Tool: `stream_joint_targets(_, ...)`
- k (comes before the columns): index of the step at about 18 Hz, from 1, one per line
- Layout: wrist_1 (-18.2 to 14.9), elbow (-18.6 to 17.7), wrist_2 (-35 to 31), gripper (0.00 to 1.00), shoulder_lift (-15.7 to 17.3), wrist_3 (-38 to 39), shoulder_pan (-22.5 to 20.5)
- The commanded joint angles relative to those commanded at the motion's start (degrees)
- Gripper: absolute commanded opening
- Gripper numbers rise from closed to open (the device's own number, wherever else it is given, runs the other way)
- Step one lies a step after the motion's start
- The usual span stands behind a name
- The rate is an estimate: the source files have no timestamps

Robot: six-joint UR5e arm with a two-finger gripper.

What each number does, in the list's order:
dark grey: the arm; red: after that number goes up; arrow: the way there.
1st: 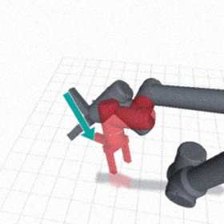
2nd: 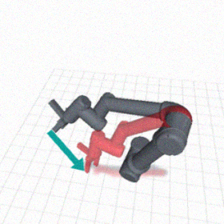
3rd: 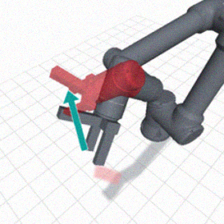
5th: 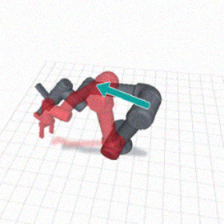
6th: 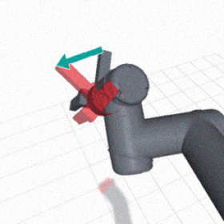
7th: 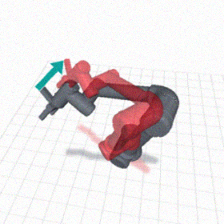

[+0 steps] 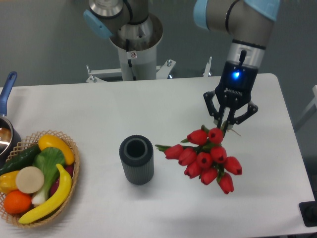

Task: Pick up the flowers from the table
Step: 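Lift the gripped red tulips up off the table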

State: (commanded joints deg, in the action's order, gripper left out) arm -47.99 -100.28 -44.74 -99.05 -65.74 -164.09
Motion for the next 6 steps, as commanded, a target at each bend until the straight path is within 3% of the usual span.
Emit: stream_joint_targets(6, 0.0, 0.0, 1.4, 0.21, 0.1, -0.4, -0.6)
